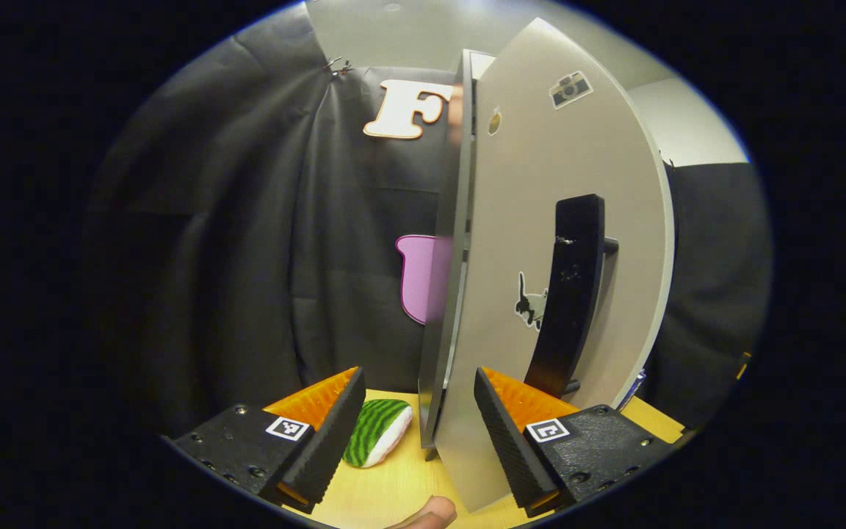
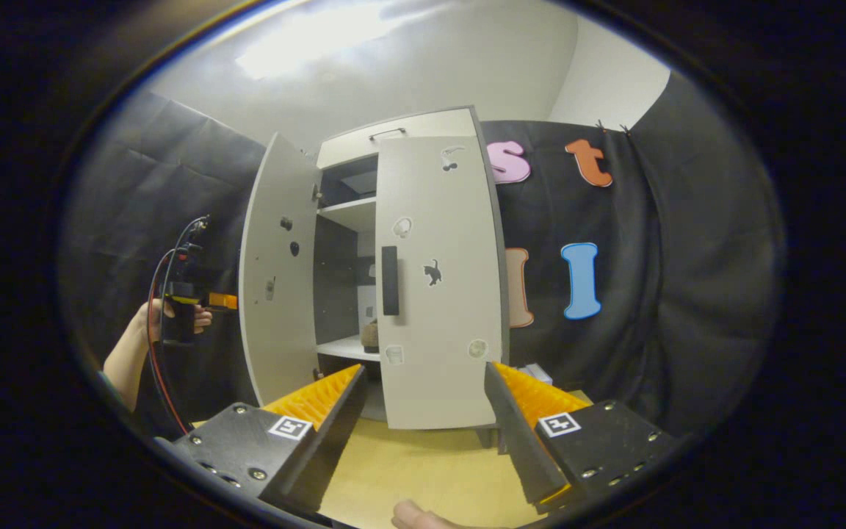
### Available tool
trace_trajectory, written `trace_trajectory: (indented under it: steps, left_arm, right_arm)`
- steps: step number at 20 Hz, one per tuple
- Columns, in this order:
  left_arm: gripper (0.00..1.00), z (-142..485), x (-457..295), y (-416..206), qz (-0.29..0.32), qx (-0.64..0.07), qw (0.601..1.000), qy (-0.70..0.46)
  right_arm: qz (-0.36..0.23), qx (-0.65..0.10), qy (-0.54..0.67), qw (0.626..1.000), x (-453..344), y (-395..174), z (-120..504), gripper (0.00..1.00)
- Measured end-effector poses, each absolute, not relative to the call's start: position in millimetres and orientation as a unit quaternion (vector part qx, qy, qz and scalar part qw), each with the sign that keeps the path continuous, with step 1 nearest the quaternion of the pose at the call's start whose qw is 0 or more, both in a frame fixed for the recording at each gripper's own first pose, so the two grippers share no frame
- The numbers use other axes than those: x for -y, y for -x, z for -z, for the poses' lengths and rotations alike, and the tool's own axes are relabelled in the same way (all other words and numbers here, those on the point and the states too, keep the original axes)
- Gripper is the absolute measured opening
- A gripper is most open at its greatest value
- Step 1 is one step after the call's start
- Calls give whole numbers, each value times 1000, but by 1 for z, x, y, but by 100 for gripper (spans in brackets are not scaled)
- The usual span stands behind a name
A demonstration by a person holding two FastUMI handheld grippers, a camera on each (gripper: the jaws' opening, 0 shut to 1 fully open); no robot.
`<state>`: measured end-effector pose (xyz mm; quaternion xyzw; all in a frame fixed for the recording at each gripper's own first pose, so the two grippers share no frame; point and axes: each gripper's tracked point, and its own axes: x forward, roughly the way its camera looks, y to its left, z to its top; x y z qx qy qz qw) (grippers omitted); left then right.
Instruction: Grab one shoe with the right hand and put it into the shoe cabinet, grab the other shoe with the left hand and put it into the shoe cabinet; then close the right door with the right hand and the left door with the left hand.
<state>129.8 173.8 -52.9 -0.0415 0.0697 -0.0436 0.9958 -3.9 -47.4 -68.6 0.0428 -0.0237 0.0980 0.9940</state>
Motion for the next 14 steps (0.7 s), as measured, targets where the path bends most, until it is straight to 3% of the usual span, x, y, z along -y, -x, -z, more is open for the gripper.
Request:
trace_trajectory:
  steps: [11, 12, 13, 14]
  left_arm:
    - [92, 54, -101, -137, 51, -69, 996, 28]
    - [87, 53, -95, -139, 50, -64, 996, 30]
    - [92, 52, -85, -141, 54, -66, 996, 28]
    - [87, 53, -73, -143, 64, -66, 995, 28]
  right_arm:
    - [-54, 19, -29, 998, 46, 3, 79, 94]
    - [-50, 21, -30, 998, 42, 0, 79, 94]
    - [-42, 24, -36, 998, 42, 0, 77, 94]
    - [-31, 24, -43, 998, 42, -2, 77, 94]
